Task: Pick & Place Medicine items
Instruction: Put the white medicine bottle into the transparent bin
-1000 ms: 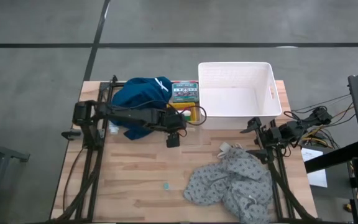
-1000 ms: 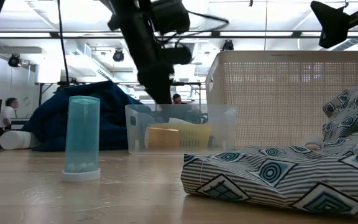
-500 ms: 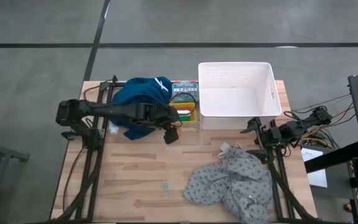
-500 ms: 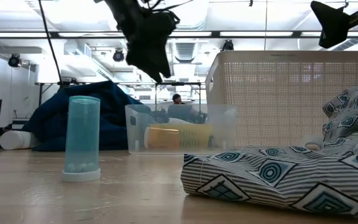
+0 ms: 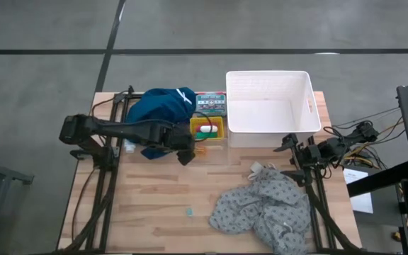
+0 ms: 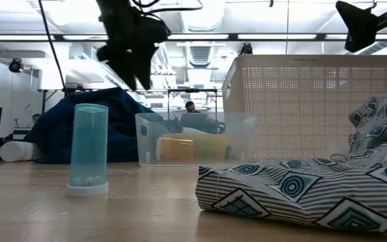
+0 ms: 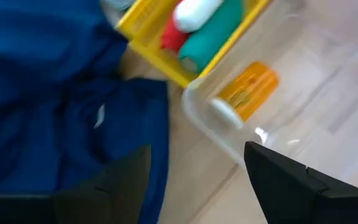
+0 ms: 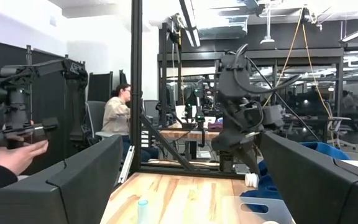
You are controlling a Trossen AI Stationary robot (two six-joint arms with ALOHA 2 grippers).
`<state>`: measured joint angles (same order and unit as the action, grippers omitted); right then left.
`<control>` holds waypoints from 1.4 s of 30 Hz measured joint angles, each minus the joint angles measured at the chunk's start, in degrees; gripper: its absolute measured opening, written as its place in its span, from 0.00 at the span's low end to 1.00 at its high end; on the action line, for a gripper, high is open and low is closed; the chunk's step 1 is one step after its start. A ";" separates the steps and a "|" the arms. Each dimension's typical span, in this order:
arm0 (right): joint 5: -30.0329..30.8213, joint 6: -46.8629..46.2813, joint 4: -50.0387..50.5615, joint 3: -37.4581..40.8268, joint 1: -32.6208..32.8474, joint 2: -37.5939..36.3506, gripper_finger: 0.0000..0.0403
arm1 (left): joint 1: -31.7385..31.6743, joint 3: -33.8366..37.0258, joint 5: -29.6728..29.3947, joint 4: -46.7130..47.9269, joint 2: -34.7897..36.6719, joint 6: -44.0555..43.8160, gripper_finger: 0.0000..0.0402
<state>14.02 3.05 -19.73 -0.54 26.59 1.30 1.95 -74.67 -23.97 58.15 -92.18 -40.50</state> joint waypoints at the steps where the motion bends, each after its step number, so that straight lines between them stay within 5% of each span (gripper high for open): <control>1: 0.00 0.00 -0.02 0.00 0.00 0.00 0.94 | 0.48 0.01 -0.69 1.39 0.26 -2.46 0.65; 10: 0.02 0.00 -0.02 -0.01 0.02 0.00 0.94 | 5.39 0.02 -6.50 11.01 0.96 -20.00 0.64; 20: 0.00 0.00 -0.02 0.01 0.02 0.00 0.94 | 7.20 0.42 -6.71 18.79 0.96 -37.65 0.63; 42: 0.00 0.00 -0.02 -0.01 0.02 0.00 0.94 | 13.78 17.82 -1.39 23.19 3.43 -75.40 0.62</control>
<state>14.02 3.05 -19.75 -0.55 26.61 1.30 15.72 -56.85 -25.36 81.34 -88.75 -115.90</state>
